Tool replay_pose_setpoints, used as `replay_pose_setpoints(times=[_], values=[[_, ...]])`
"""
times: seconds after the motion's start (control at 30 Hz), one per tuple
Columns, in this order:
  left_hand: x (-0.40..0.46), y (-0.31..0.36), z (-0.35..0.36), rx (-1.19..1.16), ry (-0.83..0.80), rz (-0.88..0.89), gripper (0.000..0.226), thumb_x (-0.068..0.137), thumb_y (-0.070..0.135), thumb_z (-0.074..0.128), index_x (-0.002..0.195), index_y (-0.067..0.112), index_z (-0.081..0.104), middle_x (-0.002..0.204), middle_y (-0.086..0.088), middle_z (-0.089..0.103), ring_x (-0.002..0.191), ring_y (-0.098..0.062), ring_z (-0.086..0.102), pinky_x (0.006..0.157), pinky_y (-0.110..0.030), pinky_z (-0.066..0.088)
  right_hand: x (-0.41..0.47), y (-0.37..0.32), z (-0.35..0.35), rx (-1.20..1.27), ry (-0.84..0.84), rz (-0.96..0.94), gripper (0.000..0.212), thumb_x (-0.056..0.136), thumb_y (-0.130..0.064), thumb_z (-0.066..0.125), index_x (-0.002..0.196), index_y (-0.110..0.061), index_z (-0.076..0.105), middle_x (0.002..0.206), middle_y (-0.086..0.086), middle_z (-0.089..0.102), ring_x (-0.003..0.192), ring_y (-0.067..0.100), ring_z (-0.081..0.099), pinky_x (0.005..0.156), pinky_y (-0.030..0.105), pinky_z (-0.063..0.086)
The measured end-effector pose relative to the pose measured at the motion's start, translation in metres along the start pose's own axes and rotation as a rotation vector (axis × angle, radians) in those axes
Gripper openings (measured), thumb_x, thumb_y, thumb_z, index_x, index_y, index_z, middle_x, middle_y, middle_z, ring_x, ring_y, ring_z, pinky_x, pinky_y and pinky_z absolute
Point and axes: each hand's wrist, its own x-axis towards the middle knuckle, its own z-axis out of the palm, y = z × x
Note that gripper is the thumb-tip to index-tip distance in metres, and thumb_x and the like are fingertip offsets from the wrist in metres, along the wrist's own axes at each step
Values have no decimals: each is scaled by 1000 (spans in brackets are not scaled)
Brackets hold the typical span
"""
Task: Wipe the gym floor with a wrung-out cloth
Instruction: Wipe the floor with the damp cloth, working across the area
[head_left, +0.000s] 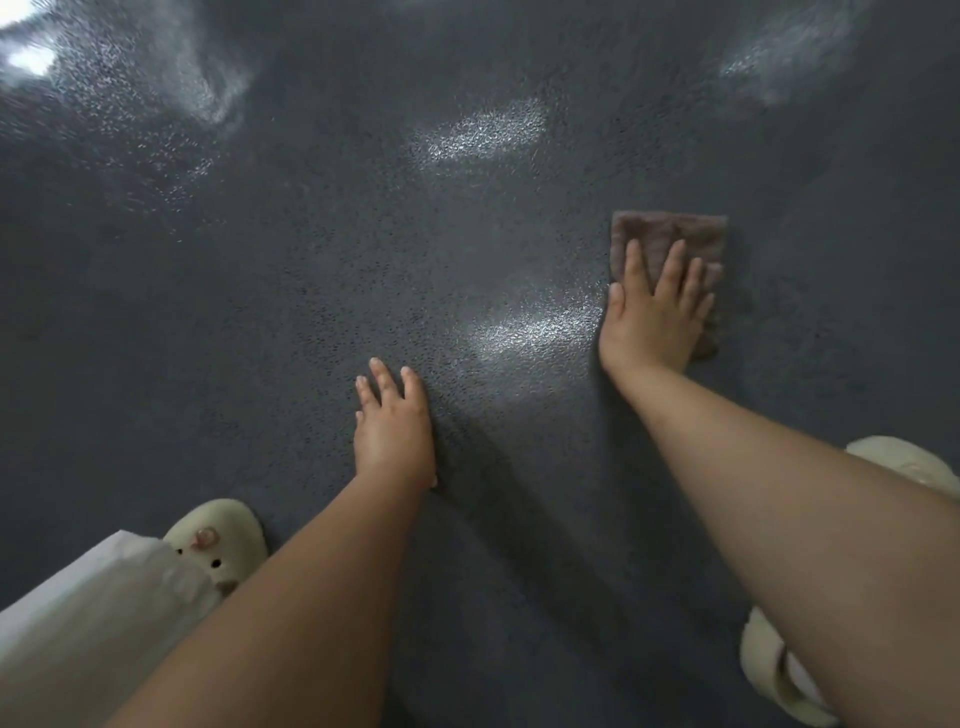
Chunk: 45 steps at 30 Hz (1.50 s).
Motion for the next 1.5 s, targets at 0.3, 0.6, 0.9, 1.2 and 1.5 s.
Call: replay_pose_setpoints(times=[0.3, 0.6, 0.9, 1.2, 1.5], values=[[-3, 2, -3, 81, -17, -4, 124, 70, 27, 82, 148, 5, -13, 153, -23, -19, 144, -39, -5, 111, -42, 28, -158, 3, 52, -19, -29, -162, 50, 91, -40, 33, 139, -29, 42, 147, 14, 39, 136, 35, 25, 109, 49, 16], [-12, 55, -8, -171, 180, 41, 76, 92, 10, 46, 150, 8, -3, 156, -20, -10, 146, -31, -4, 117, -39, 8, -30, 38, 3, -66, -52, -141, 52, 98, -43, 27, 149, -33, 23, 159, 9, 10, 145, 33, 6, 116, 46, 2], [0, 144, -26, -47, 203, 348, 95, 85, 30, 67, 151, 27, -1, 157, -14, -10, 146, -30, -5, 117, -44, 3, -39, 61, 7, -59, 57, -22, 53, 96, -42, 25, 148, -29, 27, 156, 13, 21, 143, 36, 16, 115, 49, 15], [26, 180, -26, 195, 144, 318, 108, 84, 40, 68, 149, 24, -16, 154, -20, -20, 143, -40, -8, 114, -53, 21, -67, 63, 24, 2, 130, 185, 49, 92, -43, 32, 136, -29, 48, 144, 14, 44, 133, 37, 37, 107, 53, 25], [24, 178, -32, 187, 74, 359, 123, 73, 48, 75, 148, 21, -18, 152, -23, -23, 142, -44, -10, 112, -53, 23, 24, 71, -20, 31, 14, 275, 53, 100, -44, 25, 150, -38, 7, 159, 6, -9, 145, 33, -12, 114, 52, -6]])
